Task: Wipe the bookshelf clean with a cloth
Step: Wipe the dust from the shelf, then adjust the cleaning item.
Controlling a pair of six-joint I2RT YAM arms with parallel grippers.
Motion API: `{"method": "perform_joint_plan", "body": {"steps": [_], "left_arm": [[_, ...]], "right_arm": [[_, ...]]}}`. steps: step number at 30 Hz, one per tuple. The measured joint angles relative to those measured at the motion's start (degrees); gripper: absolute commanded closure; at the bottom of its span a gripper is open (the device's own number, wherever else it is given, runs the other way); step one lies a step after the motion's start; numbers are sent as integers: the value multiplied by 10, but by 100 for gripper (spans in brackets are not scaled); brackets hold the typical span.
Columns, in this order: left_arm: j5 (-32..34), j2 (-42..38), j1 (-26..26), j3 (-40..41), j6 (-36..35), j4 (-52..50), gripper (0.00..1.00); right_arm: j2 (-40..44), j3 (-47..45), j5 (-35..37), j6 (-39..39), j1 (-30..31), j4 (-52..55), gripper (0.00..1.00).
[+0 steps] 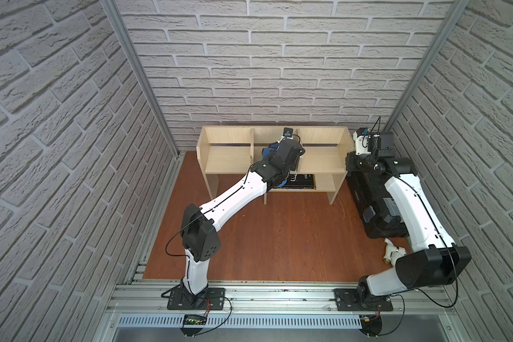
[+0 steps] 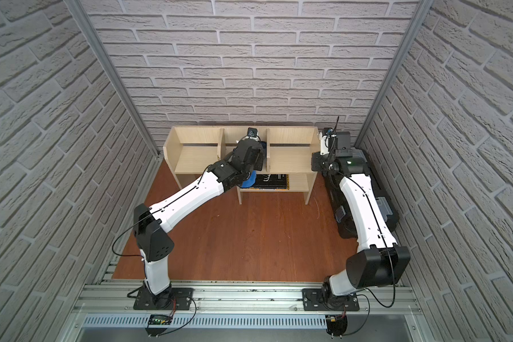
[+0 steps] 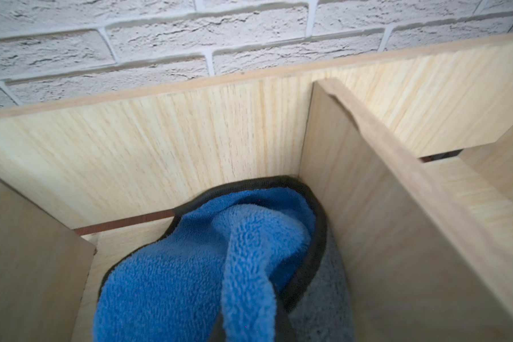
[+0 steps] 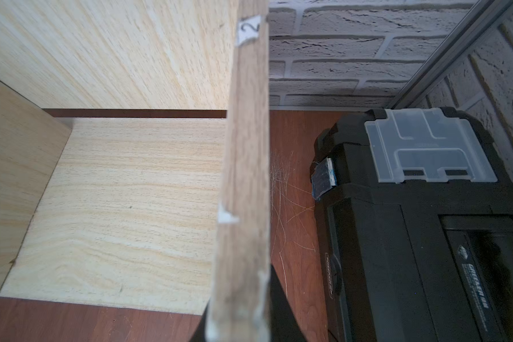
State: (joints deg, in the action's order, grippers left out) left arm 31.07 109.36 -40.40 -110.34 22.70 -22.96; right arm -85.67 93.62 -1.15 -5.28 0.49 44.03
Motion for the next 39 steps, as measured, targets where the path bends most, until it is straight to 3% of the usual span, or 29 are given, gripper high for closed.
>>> {"method": "perform_joint_plan", "body": {"steps": [5, 8, 10, 17, 23, 28, 32, 34, 39], "left_arm": [[1, 9, 21, -50, -1, -3, 100], [2, 8, 32, -42, -1, -2, 100], [1, 6, 38, -21, -1, 0, 100], [-54, -23, 38, 49, 6, -5, 100], [-137, -148, 37, 115, 14, 34, 100], [-220, -251, 35, 160, 14, 121, 100], [-335, -333, 35, 267, 26, 272, 100], [-390, -359, 35, 320, 38, 355, 100], [-501, -383, 35, 404, 63, 503, 100]], "right_arm": [[0, 0, 0, 0, 0, 0, 97], [0, 0, -1, 1, 0, -1, 97], [0, 0, 0, 1, 0, -1, 91], [-3, 0, -43, -32, -2, -4, 46], [17, 0, -33, -46, 2, -5, 2], [60, 40, -18, -59, 7, 6, 0], [121, 49, -30, -95, 39, -5, 0], [153, 31, -61, -123, 65, -34, 0], [206, -69, -209, -279, 129, -209, 0]]}}
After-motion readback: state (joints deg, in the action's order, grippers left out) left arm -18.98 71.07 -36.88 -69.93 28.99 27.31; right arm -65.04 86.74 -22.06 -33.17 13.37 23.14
